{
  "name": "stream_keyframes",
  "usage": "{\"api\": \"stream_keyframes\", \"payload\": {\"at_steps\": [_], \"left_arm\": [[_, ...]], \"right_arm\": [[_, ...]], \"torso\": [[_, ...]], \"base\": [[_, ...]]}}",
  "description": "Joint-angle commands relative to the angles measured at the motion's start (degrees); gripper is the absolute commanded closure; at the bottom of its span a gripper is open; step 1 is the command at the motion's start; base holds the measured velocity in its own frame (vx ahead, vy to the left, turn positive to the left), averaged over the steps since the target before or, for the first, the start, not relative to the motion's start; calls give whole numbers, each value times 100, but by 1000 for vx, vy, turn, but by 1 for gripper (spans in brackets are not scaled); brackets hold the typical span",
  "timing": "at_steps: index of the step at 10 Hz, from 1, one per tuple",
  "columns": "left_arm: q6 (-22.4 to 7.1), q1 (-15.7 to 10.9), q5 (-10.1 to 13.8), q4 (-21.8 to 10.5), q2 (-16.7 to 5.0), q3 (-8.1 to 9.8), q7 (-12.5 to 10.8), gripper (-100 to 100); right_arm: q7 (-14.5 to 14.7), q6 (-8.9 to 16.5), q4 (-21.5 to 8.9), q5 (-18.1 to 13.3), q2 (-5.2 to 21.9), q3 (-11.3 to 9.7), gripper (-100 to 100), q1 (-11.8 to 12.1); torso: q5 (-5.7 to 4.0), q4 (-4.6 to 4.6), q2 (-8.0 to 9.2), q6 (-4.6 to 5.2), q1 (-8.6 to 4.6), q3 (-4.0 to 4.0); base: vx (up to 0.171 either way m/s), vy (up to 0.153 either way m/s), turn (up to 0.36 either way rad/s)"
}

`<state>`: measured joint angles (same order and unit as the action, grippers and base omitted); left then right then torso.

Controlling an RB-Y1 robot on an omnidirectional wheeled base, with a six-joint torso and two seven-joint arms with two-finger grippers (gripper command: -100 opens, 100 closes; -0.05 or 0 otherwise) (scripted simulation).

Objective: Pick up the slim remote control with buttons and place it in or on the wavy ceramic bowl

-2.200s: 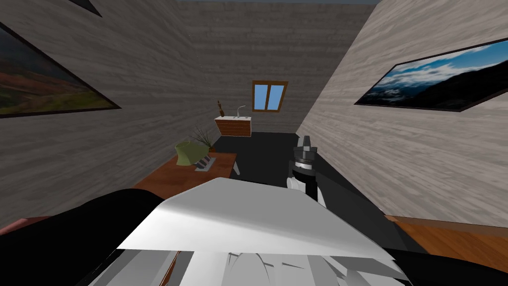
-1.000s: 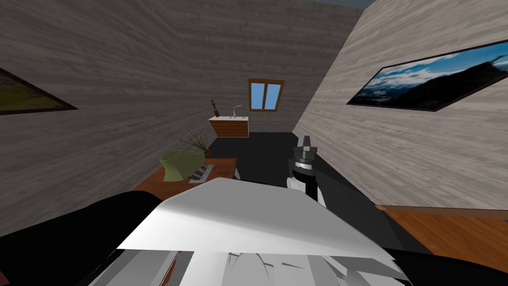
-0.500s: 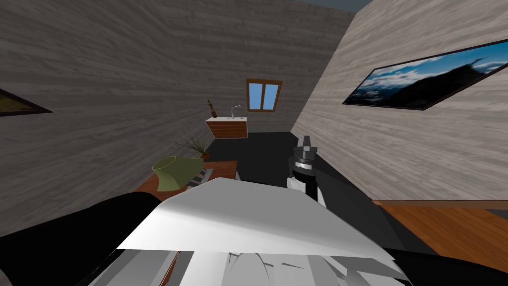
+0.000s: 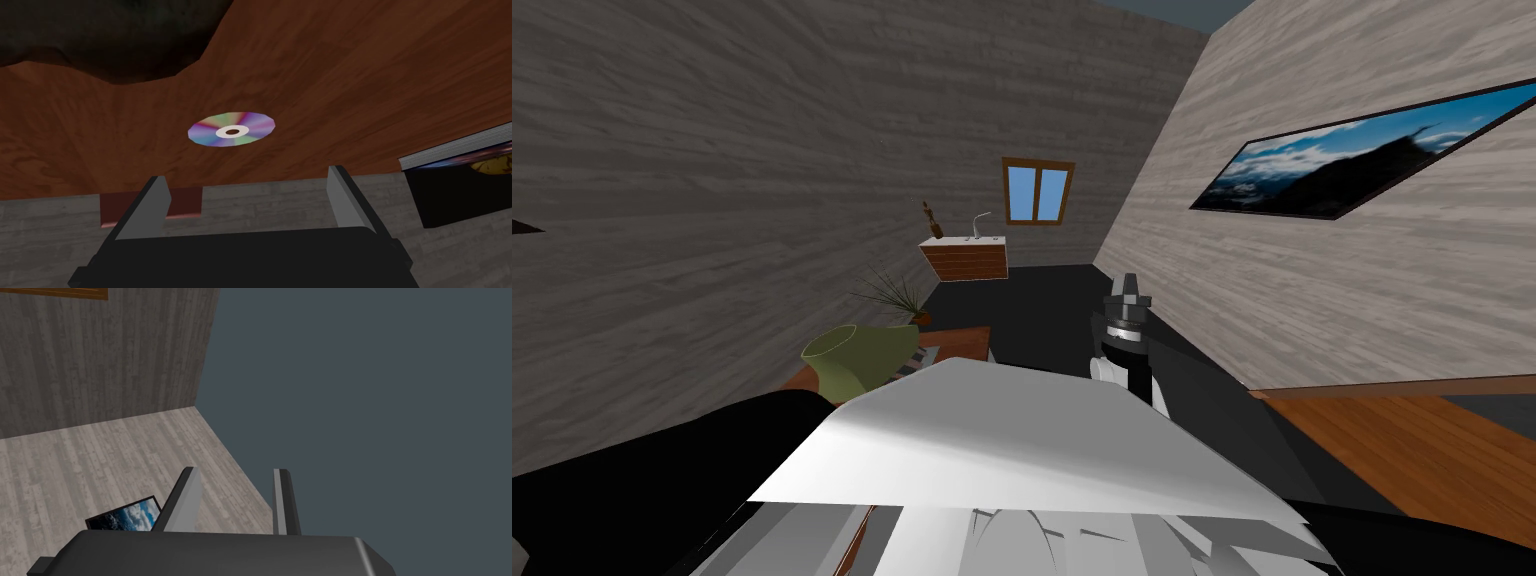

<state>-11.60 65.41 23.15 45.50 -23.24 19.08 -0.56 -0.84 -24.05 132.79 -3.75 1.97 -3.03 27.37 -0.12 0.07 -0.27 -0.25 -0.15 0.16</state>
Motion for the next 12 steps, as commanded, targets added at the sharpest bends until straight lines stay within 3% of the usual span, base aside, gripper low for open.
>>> {"api": "stream_keyframes", "payload": {"at_steps": [1,2,3,4,5,6,9,12], "left_arm": [[286,56,-208,131,137,98,-98,-100],[409,56,-208,131,137,98,-98,-100],[631,305,-464,-221,405,-206,-373,-100],[910,352,-349,-221,319,-206,-543,-100],[1070,490,-467,-221,436,-206,-590,-100],[1120,490,-636,-221,577,-206,-590,-100],[1349,490,-636,-221,577,-206,-590,-100],[1349,490,-636,-221,577,-206,-590,-100]], "right_arm": [[0,0,0,0,0,0,0,0],[0,0,0,0,0,0,0,0],[0,0,0,0,0,0,0,0],[0,0,0,0,0,0,0,-2],[0,0,0,0,0,0,0,-1],[0,0,0,0,0,0,0,0],[0,0,0,0,0,0,0,0],[0,0,0,0,0,0,0,0]], "torso": [[0,0,0,0,0,0],[-3,-1,1,0,-12,-1],[-4,-1,3,1,-12,-2],[-1,-3,23,3,9,-12],[0,-6,26,3,9,-15],[-3,-4,17,-1,-6,-10],[-3,-2,6,1,-8,-4],[-4,-1,1,1,-13,-1]], "base": [[11,-12,36],[6,-6,21],[-57,59,-191],[-55,57,-183],[-14,14,-46],[-9,9,-28],[6,-6,18],[10,-10,33]]}}
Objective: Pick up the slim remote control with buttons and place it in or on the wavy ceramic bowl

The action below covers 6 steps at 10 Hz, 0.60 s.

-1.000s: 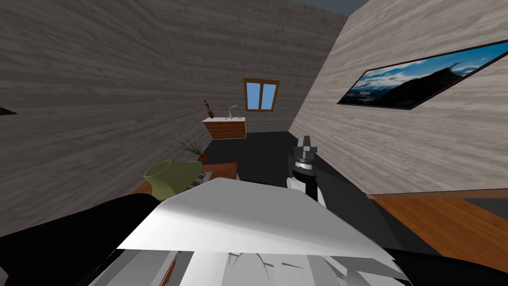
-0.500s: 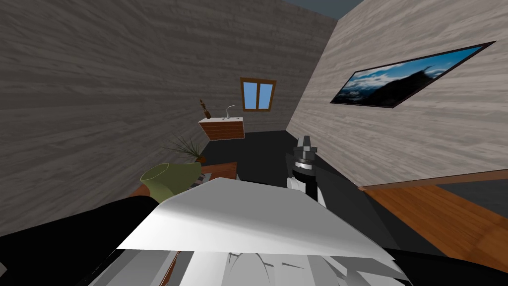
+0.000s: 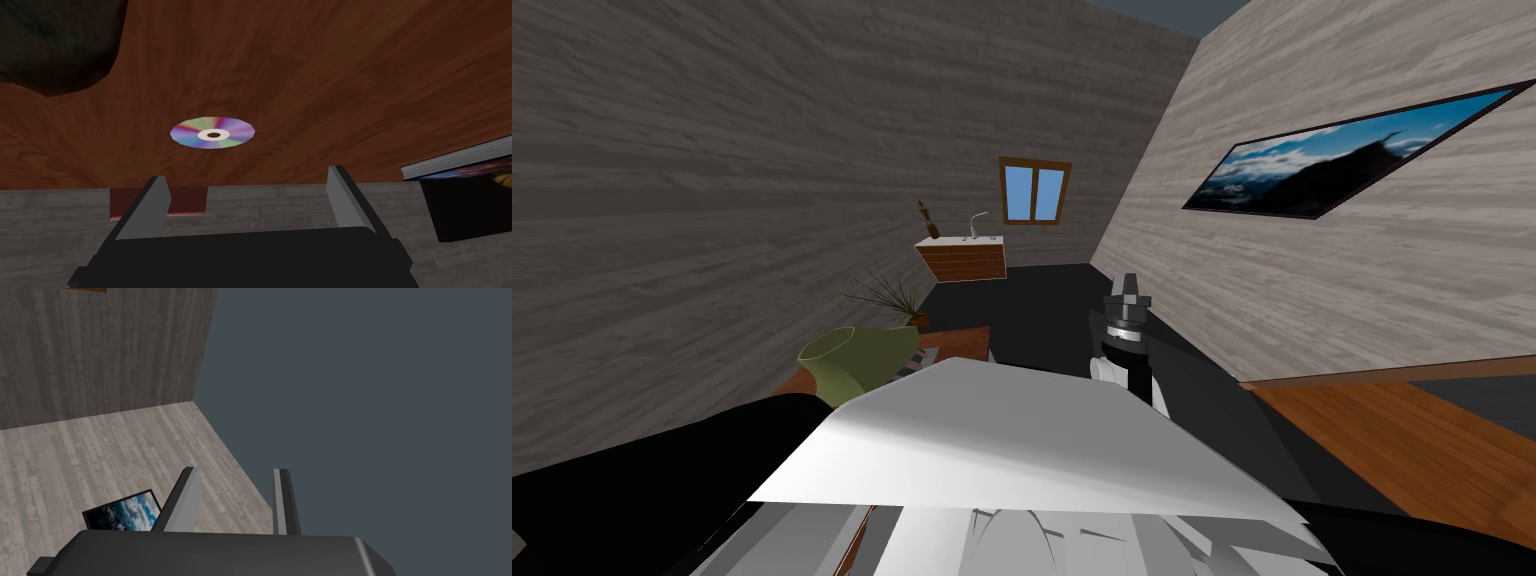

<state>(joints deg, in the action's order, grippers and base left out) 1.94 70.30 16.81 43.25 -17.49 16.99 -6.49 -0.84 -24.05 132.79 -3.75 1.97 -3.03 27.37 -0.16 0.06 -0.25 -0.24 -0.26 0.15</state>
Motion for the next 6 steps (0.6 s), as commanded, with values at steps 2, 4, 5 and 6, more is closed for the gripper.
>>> {"api": "stream_keyframes", "payload": {"at_steps": [2,4,5,6], "left_arm": [[44,341,82,306,-12,-129,-52,-100],[74,569,137,509,-20,-214,-86,-100],[88,683,164,611,-23,-257,-104,-100],[103,796,191,713,-27,-300,-121,-100]], "right_arm": [[0,0,0,0,0,0,0,0],[0,0,0,0,0,0,0,0],[0,0,0,0,0,0,0,0],[0,0,0,0,0,0,0,0]], "torso": [[-1,0,2,0,1,-1],[0,0,3,0,2,-2],[0,-1,3,0,2,-2],[0,0,2,0,1,-1]], "base": [[0,0,0],[0,0,0],[0,0,0],[4,-4,13]]}}
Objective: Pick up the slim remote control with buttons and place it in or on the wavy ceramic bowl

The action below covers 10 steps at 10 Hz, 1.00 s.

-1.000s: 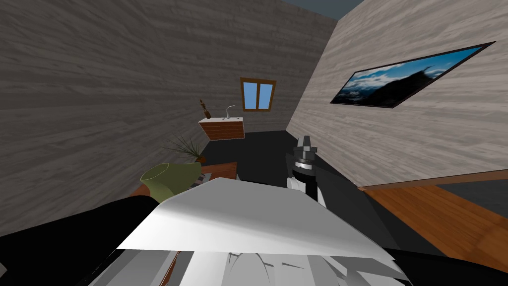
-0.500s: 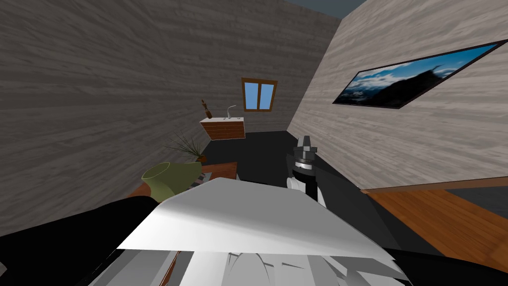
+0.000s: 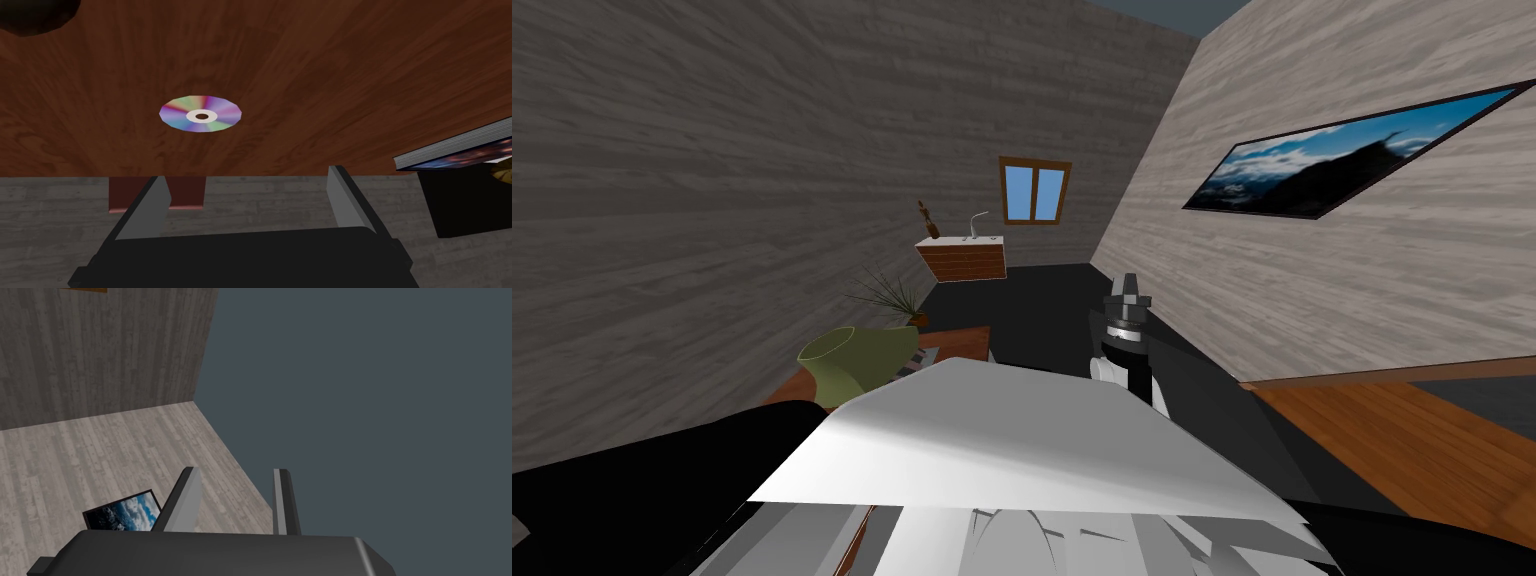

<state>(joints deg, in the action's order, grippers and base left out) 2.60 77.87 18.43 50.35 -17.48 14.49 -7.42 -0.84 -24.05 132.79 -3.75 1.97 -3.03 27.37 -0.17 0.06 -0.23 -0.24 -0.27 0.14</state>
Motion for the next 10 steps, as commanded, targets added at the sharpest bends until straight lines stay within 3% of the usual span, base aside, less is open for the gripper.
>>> {"api": "stream_keyframes", "payload": {"at_steps": [1,2,5,6,10], "left_arm": [[66,267,84,207,-36,-137,-62,-100],[81,381,112,309,-40,-179,-79,-100],[90,368,111,290,-42,-180,-82,-100],[88,370,111,294,-41,-180,-81,0],[88,370,111,293,-41,-180,-81,0]], "right_arm": [[0,0,0,0,0,0,0,0],[0,0,0,0,0,0,0,0],[0,0,0,0,0,0,0,0],[0,0,0,0,0,0,0,0],[0,0,0,0,0,0,0,0]], "torso": [[0,0,0,0,0,0],[0,0,0,0,0,0],[1,-1,-1,1,1,0],[1,-1,0,1,2,0],[2,-1,1,1,4,-1]], "base": [[0,0,0],[-5,5,-17],[2,-2,8],[0,0,0],[0,0,0]]}}
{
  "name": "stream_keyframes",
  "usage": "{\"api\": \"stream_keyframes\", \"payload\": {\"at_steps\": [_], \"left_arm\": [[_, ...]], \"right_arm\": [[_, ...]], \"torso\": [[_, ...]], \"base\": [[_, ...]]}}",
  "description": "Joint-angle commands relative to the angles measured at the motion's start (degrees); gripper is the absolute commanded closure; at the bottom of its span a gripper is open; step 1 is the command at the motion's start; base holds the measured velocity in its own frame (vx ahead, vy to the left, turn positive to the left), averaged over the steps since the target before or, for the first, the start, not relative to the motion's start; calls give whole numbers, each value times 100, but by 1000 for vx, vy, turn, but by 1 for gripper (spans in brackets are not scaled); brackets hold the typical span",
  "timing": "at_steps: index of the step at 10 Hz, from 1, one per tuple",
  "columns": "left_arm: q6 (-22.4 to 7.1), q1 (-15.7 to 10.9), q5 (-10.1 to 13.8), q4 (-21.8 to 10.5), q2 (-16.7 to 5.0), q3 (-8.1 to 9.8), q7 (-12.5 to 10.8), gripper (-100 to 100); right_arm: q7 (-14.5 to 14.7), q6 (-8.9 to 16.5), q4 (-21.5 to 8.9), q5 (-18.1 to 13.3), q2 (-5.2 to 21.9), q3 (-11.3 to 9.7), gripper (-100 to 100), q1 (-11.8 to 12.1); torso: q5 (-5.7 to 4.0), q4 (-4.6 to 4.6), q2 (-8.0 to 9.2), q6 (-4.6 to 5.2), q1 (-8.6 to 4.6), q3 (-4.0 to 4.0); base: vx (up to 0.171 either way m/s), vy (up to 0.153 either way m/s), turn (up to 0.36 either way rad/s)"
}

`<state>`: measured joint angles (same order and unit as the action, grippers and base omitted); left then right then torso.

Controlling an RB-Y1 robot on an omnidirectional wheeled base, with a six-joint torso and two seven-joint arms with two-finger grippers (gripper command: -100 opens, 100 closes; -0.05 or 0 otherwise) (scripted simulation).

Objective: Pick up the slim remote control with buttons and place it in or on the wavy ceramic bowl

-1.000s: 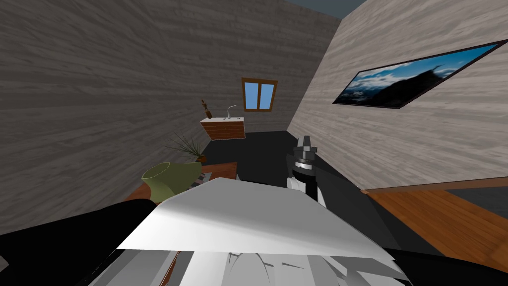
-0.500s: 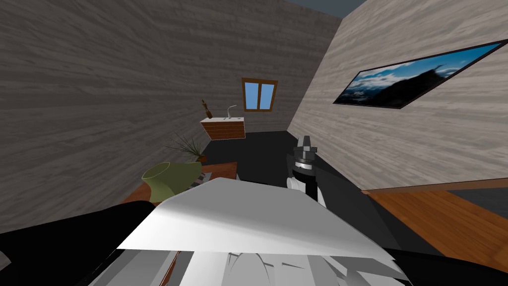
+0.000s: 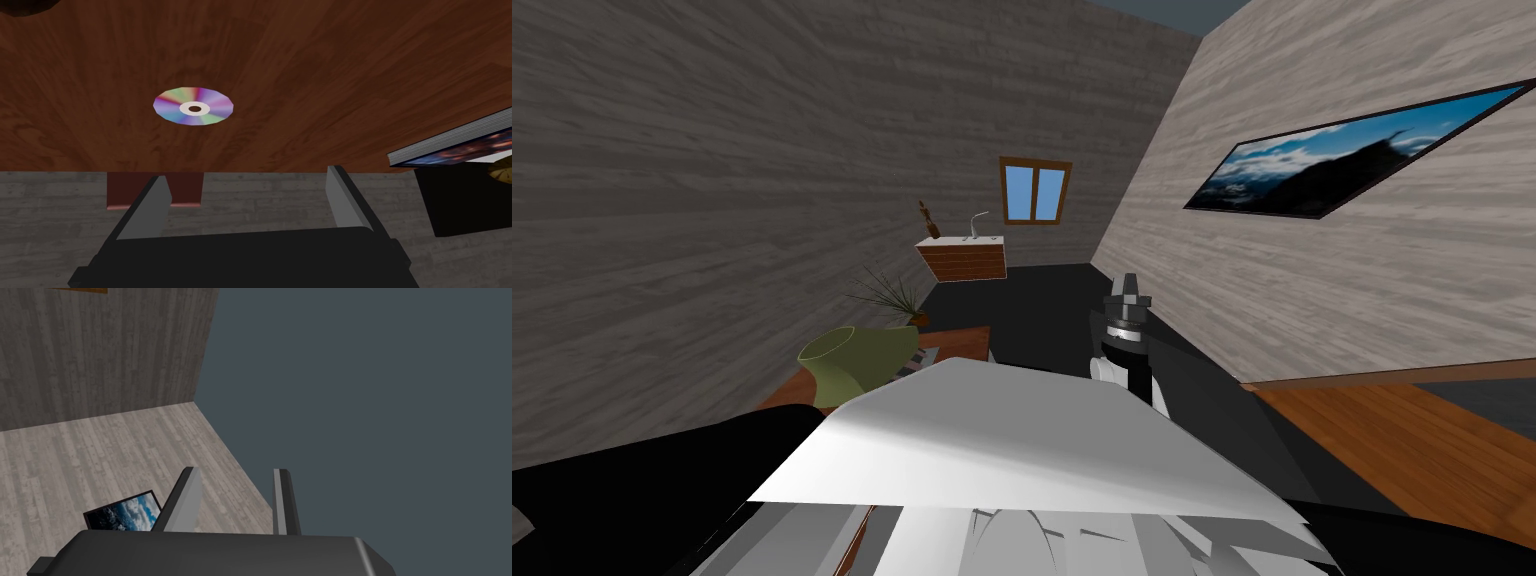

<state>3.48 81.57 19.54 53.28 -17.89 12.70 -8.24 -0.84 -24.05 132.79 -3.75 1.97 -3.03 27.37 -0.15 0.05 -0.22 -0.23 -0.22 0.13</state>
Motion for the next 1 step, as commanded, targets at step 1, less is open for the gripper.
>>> {"api": "stream_keyframes", "payload": {"at_steps": [1], "left_arm": [[0,0,0,0,0,0,0,0]], "right_arm": [[0,0,0,0,0,0,0,0]], "torso": [[0,0,0,0,0,0]], "base": [[0,0,0]]}}
